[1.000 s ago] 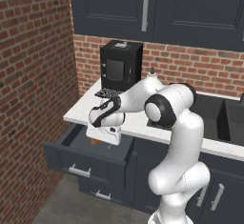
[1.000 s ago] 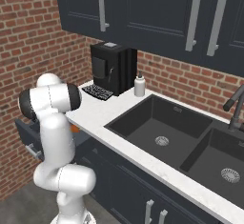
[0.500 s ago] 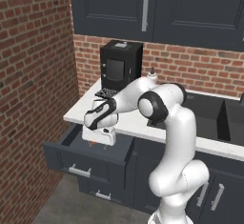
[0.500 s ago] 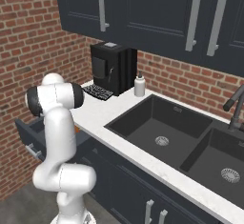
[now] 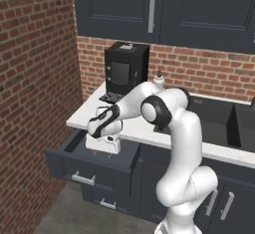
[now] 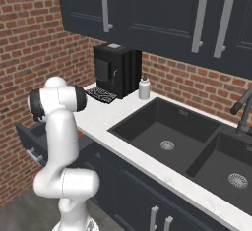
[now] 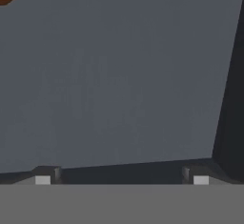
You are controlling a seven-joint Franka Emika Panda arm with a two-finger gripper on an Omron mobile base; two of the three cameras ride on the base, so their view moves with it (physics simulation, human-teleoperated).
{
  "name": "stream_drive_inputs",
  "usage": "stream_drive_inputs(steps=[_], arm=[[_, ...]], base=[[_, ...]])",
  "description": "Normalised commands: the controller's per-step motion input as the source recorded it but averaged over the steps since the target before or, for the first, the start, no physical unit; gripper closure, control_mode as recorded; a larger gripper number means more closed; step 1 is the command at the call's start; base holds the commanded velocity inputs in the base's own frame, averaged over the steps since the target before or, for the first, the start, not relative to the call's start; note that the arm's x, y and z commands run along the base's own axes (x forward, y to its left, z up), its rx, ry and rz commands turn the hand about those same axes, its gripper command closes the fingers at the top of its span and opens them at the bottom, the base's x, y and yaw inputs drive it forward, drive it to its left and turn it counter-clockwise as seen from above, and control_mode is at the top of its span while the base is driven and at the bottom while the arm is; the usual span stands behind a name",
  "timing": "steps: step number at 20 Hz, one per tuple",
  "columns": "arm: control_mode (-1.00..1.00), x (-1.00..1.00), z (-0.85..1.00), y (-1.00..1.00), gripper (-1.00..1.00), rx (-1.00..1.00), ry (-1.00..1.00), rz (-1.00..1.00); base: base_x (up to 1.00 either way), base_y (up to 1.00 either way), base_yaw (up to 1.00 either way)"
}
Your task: Pick up the knife from the drawer and place it on the cutting board. Then place the meat from the plate to the cutting board.
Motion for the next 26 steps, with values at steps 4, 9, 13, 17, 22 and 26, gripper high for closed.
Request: stream_drive_inputs(steps=[4,9,13,17,22,26], arm=[[-1.0,0.0,-0.23,0.0,-1.0,0.0,0.0,0.02],[-1.0,0.03,-0.25,0.0,-1.0,0.0,0.0,0.04],[-1.0,0.07,-0.24,0.0,-1.0,0.0,0.01,0.06],[-1.0,0.02,-0.22,0.0,-1.0,0.0,0.01,0.09],[-1.0,0.0,-0.11,0.11,-1.0,0.0,0.0,0.17],[-1.0,0.0,-0.02,0.31,-1.0,0.0,0.0,0.19]], base=[[0.0,0.0,0.0],[0.0,0.0,0.0],[0.0,0.0,0.0],[0.0,0.0,0.0],[0.0,0.0,0.0],[0.0,0.0,0.0]])
